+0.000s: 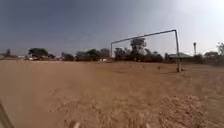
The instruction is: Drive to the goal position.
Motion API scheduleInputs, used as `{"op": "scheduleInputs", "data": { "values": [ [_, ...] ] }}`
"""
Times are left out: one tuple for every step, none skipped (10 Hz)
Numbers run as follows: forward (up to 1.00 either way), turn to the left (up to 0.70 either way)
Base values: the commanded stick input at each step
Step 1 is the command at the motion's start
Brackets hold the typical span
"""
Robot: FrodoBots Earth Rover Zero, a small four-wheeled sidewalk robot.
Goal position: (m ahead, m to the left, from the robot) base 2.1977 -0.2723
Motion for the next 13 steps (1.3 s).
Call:
{"op": "scheduleInputs", "data": {
  "values": [
    [0.7,0.0],
    [0.7,0.0],
    [0.7,0.0],
    [0.7,0.0],
    [0.7,0.0],
    [0.7,0.0],
    [0.7,0.0],
    [0.7,0.0],
    [0.7,0.0],
    [0.7,0.0],
    [0.7,0.0],
    [0.7,0.0],
    [0.7,0.0]
  ]
}}
